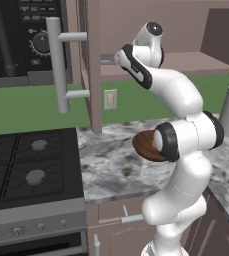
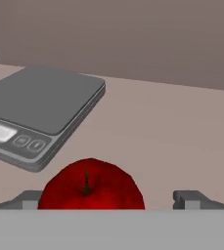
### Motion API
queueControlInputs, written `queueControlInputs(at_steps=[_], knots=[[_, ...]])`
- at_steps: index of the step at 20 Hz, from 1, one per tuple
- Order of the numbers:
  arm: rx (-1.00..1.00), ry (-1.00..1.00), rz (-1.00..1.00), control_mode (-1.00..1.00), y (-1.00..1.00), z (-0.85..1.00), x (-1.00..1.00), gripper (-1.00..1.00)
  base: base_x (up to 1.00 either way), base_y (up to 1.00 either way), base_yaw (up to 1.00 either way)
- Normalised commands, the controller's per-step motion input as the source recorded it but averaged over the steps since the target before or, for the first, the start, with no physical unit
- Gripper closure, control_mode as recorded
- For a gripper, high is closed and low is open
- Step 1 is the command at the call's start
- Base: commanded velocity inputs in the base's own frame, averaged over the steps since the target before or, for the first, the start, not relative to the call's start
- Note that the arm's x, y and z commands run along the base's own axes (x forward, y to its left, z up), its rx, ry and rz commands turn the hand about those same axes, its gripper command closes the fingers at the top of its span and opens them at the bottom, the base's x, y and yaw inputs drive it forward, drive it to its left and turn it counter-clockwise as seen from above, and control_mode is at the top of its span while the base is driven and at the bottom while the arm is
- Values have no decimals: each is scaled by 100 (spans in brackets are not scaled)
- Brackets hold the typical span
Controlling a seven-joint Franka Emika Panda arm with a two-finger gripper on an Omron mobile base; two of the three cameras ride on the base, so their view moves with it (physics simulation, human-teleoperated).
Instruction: Open the cabinet. Pick the peach and apple from the cabinet and place them into the bowl. Then close the cabinet.
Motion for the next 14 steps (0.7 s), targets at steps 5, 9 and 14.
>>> queueControlInputs(at_steps=[5, 9, 14], knots=[[0, 0, 0, -100, 3, -4, 21, 100, 0, 0, 0], [0, 0, 0, -100, 0, 0, 0, 100, 0, 0, 0], [3, -10, 0, -100, -6, 0, -20, 100, 0, 0, 0]])
